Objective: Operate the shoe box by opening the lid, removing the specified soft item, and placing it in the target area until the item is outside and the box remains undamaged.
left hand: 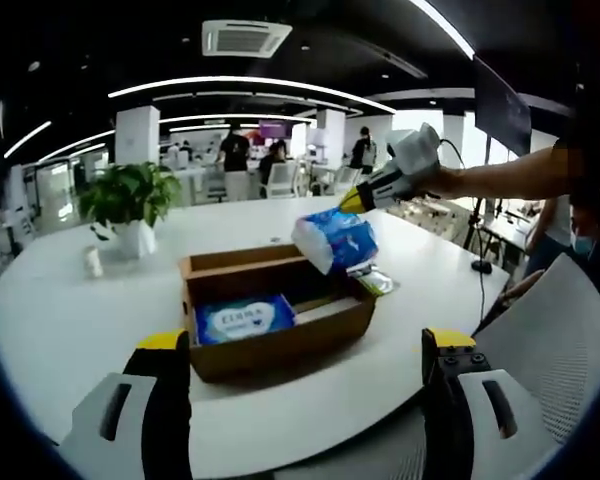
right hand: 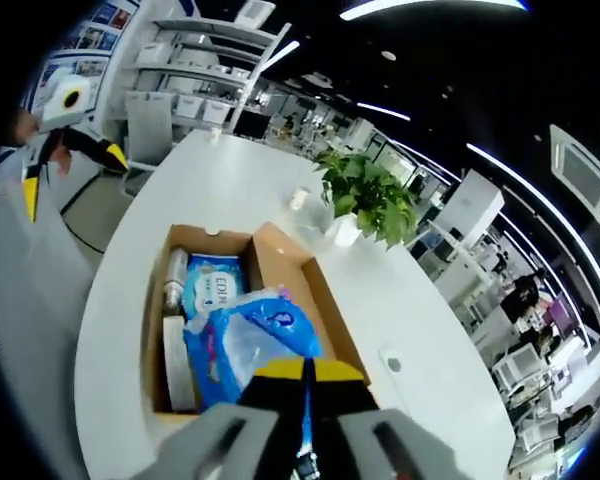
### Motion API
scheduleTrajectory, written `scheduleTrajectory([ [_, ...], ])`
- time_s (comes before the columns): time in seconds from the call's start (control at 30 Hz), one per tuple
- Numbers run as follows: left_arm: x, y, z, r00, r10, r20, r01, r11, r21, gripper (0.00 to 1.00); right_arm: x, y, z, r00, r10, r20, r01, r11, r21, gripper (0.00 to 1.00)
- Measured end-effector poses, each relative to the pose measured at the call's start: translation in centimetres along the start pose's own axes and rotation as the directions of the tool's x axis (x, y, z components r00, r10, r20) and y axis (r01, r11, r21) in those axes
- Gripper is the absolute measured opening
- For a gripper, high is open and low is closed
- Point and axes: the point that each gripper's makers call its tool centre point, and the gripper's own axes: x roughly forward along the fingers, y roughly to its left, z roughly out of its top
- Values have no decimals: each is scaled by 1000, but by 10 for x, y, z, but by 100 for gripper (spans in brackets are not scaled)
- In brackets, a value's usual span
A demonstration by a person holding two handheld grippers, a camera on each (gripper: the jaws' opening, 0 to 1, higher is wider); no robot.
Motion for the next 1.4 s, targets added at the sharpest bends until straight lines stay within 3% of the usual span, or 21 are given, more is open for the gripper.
scheduleTrajectory([
  [0.83,1,-1,-3,1000,-4,-15,4,1000,2,100,-62,-21,-57,998,-48,-30,49,998,30,0],
  [1.17,0,0,-4,1000,4,-21,-4,1000,-2,100,-81,-27,-94,997,-45,-67,46,999,23,0],
  [1.4,1,-1,-5,1000,0,-29,0,1000,-4,100,-92,-29,-109,996,-40,-76,42,999,25,0],
])
